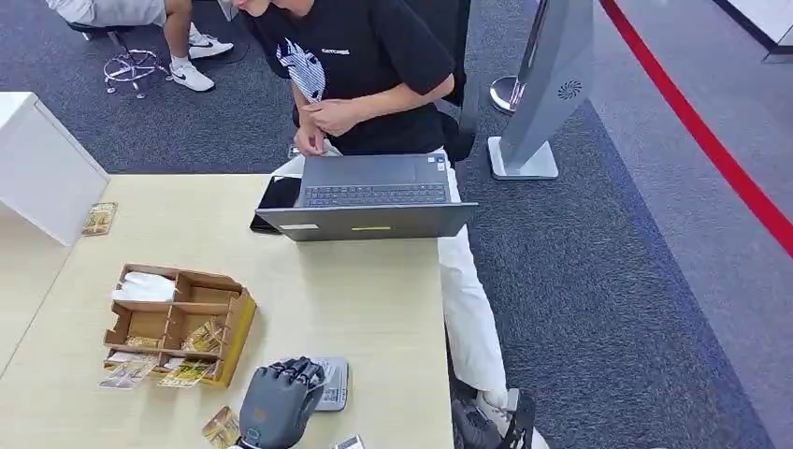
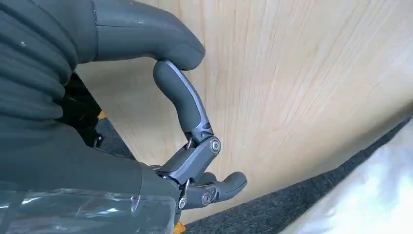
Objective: Pass the card to the sensor for recognition and then transmit it.
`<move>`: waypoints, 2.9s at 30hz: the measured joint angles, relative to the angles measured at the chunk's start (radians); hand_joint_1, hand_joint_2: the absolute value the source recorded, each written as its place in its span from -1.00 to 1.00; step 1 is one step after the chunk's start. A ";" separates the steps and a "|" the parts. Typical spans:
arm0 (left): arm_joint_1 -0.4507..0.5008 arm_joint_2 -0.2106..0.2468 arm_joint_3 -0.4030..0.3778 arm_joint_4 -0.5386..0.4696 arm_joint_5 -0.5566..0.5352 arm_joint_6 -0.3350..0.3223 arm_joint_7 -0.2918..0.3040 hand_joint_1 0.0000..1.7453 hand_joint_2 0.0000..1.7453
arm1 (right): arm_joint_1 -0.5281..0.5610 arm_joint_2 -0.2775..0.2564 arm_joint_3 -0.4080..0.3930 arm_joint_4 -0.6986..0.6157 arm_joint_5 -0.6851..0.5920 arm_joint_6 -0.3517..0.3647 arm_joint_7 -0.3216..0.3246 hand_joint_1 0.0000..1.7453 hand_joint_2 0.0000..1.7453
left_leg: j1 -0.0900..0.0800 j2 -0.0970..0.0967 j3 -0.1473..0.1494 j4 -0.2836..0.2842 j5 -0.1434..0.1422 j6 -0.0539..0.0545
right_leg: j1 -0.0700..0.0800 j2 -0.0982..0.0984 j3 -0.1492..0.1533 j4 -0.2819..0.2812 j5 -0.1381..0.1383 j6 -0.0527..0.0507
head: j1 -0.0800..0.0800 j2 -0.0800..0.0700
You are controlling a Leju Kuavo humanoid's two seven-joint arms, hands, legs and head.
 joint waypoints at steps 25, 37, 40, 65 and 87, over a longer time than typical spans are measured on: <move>-0.111 0.082 0.358 -0.226 -0.018 0.000 -0.047 1.00 1.00 | -0.004 0.000 0.078 0.004 -0.018 -0.004 0.014 -1.00 1.00 | 0.000 0.000 0.000 0.000 0.000 0.000 | 0.000 0.000 0.000 0.000 0.000 0.000 | 0.000 0.000; -0.212 0.198 0.471 -0.133 0.042 -0.029 -0.024 1.00 1.00 | -0.003 0.000 0.102 0.004 -0.031 -0.004 0.021 -1.00 1.00 | 0.001 0.001 0.000 0.000 0.000 0.000 | 0.000 0.002 0.000 0.001 0.000 0.000 | 0.000 0.000; -0.219 0.207 0.481 -0.124 0.044 -0.029 -0.024 1.00 1.00 | -0.003 0.000 0.103 0.004 -0.031 -0.004 0.021 -1.00 1.00 | 0.001 0.002 0.000 0.000 0.000 0.000 | 0.000 0.002 0.000 0.001 0.000 0.000 | 0.000 0.000; -0.065 0.156 0.444 -0.252 -0.022 -0.033 -0.103 -1.00 1.00 | -0.002 0.000 0.124 0.005 -0.090 -0.017 0.003 -1.00 1.00 | 0.001 0.005 0.001 0.000 -0.002 -0.002 | 0.000 0.006 -0.001 0.001 0.000 0.000 | 0.000 0.000; 0.057 0.263 0.013 -0.344 -0.125 -0.242 0.051 -1.00 1.00 | 0.007 -0.003 0.126 0.004 -0.122 -0.022 -0.033 -1.00 1.00 | 0.001 0.005 0.001 0.000 -0.003 -0.002 | 0.000 0.006 -0.001 0.000 -0.001 0.000 | 0.000 0.000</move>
